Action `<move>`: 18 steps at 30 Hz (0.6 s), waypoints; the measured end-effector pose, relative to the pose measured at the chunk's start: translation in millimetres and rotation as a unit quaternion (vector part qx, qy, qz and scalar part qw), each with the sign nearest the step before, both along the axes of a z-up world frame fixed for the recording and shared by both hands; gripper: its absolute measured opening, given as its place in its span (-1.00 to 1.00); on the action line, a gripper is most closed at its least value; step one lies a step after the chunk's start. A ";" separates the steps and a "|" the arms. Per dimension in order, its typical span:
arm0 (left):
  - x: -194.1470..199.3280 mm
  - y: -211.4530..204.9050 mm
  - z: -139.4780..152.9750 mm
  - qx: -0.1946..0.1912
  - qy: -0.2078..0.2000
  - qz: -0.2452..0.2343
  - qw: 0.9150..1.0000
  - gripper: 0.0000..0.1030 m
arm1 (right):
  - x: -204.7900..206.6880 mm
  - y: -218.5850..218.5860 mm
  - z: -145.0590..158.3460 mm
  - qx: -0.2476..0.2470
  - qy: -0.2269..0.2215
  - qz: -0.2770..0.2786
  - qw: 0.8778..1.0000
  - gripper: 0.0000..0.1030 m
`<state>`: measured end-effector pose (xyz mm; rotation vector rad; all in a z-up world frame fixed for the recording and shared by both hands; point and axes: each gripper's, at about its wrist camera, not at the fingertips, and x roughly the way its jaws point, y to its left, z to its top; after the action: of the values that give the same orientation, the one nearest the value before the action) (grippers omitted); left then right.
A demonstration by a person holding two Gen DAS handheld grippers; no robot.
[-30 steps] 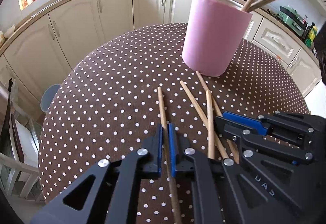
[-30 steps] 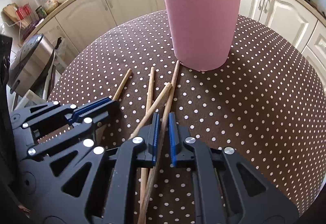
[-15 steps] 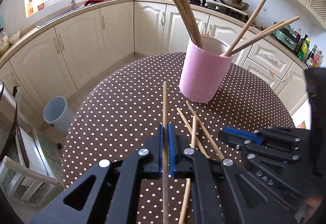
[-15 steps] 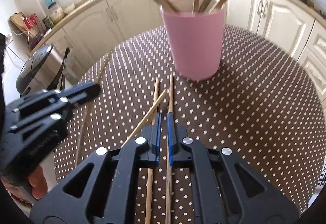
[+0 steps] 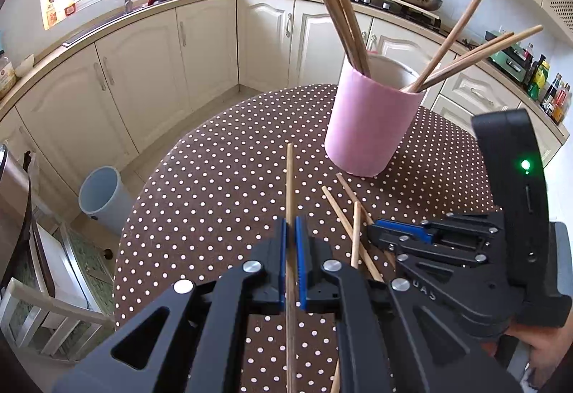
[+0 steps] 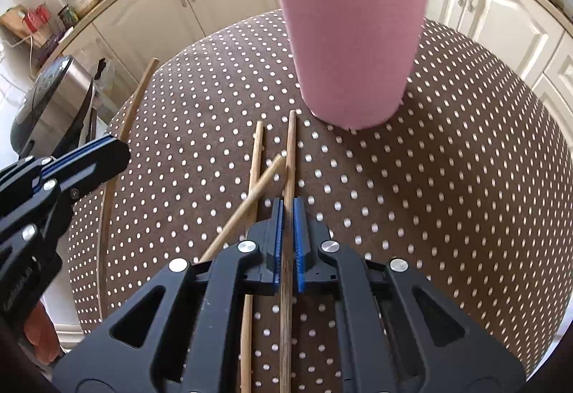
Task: Organize utensils
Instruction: 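Lift both held chopsticks and carry them over the pink cup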
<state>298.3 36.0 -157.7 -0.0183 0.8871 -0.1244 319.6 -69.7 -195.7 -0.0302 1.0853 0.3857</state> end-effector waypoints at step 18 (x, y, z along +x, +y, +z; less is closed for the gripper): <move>-38.6 -22.9 71.8 -0.007 -0.072 -0.037 0.997 -0.89 | -51.7 -31.1 79.7 0.084 -0.125 -0.005 0.989 -0.88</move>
<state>259.7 13.1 -85.9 0.0092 0.7421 -0.1983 267.9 -100.8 -116.0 0.0752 0.8036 0.4497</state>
